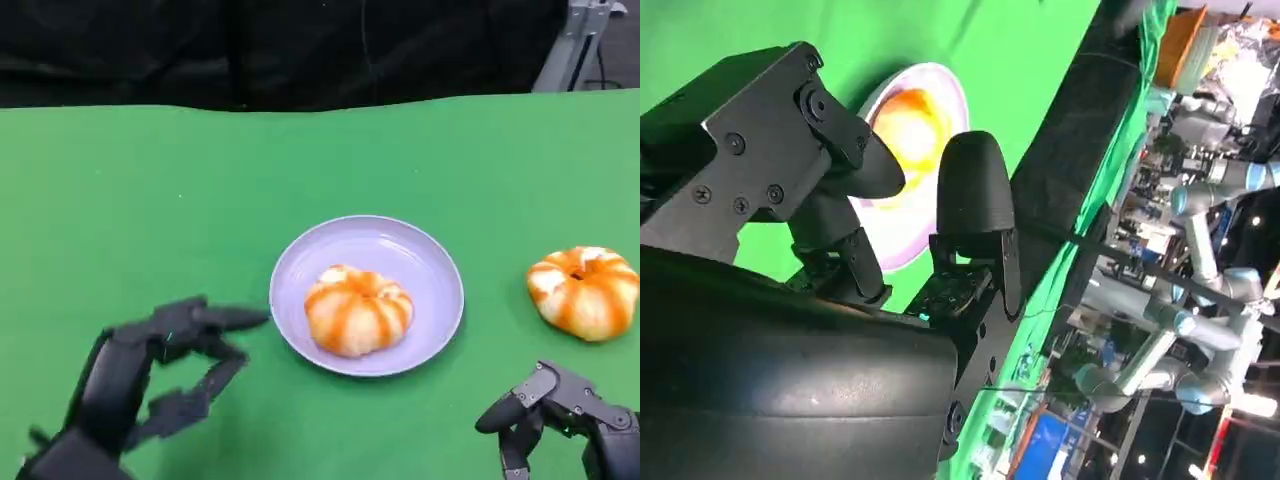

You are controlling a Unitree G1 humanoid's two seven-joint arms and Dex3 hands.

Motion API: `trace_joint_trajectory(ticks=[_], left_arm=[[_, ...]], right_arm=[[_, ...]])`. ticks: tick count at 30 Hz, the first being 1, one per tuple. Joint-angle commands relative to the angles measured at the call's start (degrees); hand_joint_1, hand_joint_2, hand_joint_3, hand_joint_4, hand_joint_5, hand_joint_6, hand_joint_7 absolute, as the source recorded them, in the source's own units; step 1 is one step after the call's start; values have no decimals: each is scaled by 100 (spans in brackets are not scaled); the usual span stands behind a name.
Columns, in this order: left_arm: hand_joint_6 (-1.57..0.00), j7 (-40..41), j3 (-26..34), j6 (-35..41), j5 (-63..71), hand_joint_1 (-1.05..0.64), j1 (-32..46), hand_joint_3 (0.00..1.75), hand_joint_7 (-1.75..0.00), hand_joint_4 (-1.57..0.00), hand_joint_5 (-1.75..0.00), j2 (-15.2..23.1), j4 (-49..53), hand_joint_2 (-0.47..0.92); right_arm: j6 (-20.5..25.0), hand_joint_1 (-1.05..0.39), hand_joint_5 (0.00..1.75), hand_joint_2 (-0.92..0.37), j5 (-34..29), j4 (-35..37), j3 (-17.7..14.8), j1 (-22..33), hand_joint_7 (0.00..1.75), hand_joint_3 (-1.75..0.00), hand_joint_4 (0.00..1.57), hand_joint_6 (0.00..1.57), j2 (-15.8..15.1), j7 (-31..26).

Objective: Grasp the bread from the table and place it into the plate.

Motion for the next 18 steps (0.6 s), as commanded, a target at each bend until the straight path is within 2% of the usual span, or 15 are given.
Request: trace_joint_trajectory(ticks=[1,4,7,14,18], left_arm=[[-81,-94,74,6,-17,11,267,111,-109,-81,-142,-42,-186,55],[-81,87,109,-253,354,13,317,125,-125,-85,-154,-104,-71,46],[-79,139,124,-206,401,11,335,132,-134,-82,-163,-238,-45,42],[-76,19,131,-43,297,10,407,134,-142,-77,-169,-415,-92,43],[-74,-28,153,2,211,10,446,134,-147,-77,-172,-430,-133,42]], right_arm=[[25,7,166,-40,141,-38,-123,-37,130,-126,80,77,-130,61],[75,6,163,-41,163,-45,-198,-121,127,-122,80,78,-178,100],[263,5,163,-41,183,-136,-156,-202,127,-121,82,79,-172,172],[661,10,165,-37,-13,-426,-67,-280,126,-126,84,79,-233,330],[650,9,165,-39,74,-367,-56,-350,125,-126,84,79,-259,400]])
